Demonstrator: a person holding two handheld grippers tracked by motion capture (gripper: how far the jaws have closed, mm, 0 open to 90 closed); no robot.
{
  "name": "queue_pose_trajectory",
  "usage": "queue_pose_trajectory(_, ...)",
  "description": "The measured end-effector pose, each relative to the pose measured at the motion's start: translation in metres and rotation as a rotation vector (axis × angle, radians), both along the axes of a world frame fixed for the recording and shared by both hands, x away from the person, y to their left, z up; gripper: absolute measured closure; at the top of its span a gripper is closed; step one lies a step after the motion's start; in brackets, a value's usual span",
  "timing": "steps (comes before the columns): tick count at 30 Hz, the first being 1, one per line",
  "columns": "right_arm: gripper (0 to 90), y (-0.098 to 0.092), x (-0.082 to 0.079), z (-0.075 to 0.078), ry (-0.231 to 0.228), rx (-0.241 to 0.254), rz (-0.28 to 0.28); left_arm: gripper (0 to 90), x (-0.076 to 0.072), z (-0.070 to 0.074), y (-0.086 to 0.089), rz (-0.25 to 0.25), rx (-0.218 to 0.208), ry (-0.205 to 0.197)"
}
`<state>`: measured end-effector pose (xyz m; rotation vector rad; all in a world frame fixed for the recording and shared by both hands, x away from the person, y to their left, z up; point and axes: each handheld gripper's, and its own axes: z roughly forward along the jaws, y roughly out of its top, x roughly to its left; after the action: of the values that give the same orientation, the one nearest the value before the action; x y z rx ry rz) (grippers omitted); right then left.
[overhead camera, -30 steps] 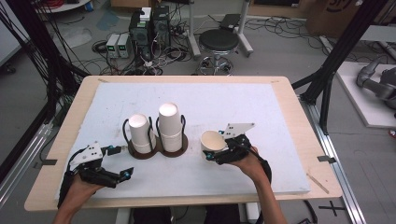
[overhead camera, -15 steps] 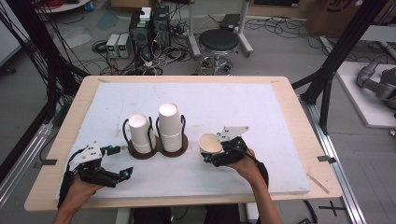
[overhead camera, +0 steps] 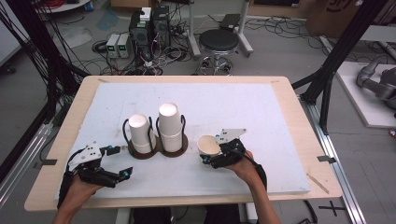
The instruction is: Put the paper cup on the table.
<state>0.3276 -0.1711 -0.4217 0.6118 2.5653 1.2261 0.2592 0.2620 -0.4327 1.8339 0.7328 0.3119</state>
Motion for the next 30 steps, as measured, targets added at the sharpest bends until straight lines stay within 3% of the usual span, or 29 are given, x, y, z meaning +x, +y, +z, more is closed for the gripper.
queue_pose_trajectory(11,21.6,0.0009,-0.0014,-0.0027,-0.005,-0.003,0.005,2.3,-0.0004,0.0003,0.0006,-0.001,0.002,0.0)
queue_pose_trajectory(16,13.8,0.0012,-0.0019,-0.0027,-0.004,0.017,-0.002,2.3,-0.0006,0.0003,0.0009,-0.003,0.0,-0.001)
queue_pose_trajectory(30,13.3,-0.0026,-0.0019,-0.0005,0.009,0.037,0.003,2.3,-0.0009,0.0006,0.0011,-0.005,-0.004,0.0)
